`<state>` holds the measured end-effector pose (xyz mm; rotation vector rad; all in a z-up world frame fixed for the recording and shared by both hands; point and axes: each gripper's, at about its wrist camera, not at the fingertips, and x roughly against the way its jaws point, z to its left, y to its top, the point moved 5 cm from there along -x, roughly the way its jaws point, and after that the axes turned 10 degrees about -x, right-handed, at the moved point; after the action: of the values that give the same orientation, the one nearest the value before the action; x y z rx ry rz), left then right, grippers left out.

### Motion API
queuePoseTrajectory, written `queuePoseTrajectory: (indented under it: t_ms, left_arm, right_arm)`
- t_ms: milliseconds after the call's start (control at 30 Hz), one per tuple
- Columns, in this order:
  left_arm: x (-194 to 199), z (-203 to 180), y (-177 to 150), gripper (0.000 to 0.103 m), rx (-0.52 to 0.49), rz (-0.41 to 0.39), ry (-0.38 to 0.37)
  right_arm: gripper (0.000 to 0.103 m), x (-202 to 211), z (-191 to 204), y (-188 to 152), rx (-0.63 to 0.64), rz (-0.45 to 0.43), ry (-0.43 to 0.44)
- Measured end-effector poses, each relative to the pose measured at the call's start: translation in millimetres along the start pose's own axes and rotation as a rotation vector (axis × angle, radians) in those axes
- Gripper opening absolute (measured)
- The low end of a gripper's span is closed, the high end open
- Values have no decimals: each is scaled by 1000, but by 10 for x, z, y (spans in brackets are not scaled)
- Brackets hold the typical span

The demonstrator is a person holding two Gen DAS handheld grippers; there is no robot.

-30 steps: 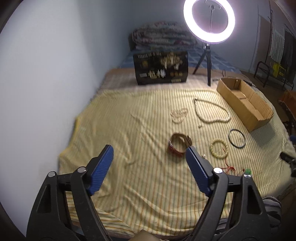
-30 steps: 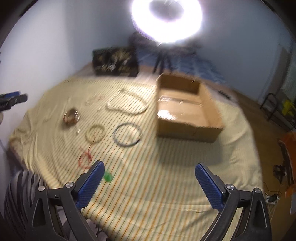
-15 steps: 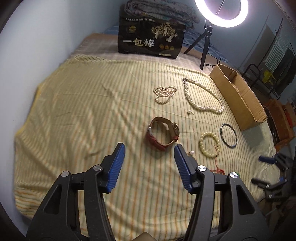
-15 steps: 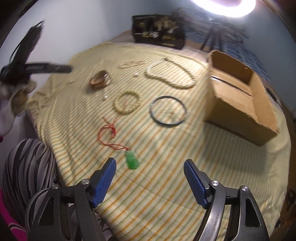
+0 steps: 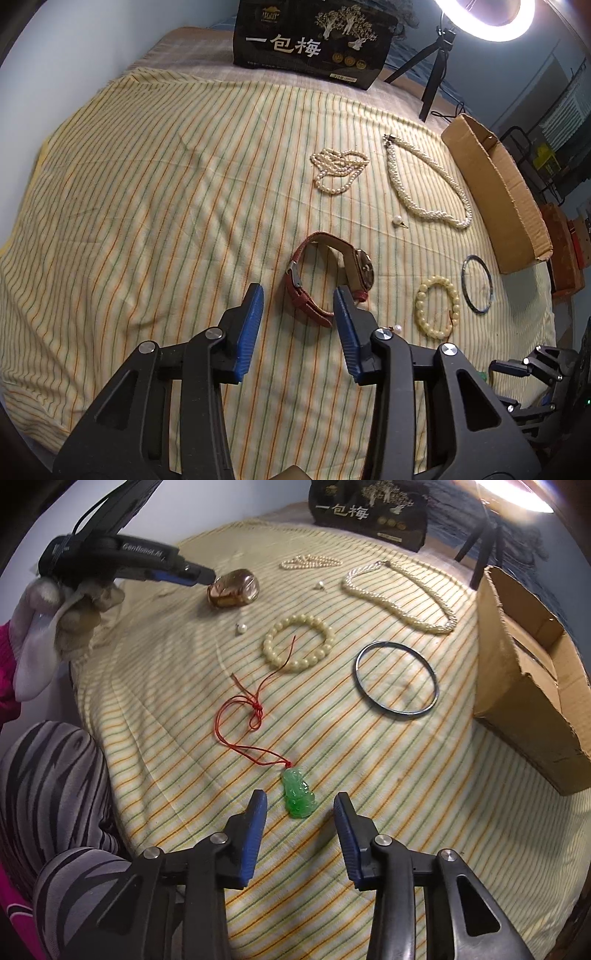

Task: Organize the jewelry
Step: 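Move the left tool to the leather watch while the right tool approaches the green jade pendant, then close the left tool on the watch strap while the right tool closes on the jade pendant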

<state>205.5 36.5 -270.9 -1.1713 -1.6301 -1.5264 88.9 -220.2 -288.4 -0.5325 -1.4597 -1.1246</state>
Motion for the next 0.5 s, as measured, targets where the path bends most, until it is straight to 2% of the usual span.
queuePoseTrajectory:
  t_ms: [300,367,500]
  left_arm:
    - [-157,22,48,39,24,24,-6]
    - [-202,22,52,32,26,36,-9]
    - [-271,31,59,28,40,46,-7]
  right_arm:
    - [32,-105,45,32,44,9,-36]
    - [26,-112,58,40,46,9,-37]
    - [16,-130,92,54,54,8,-41]
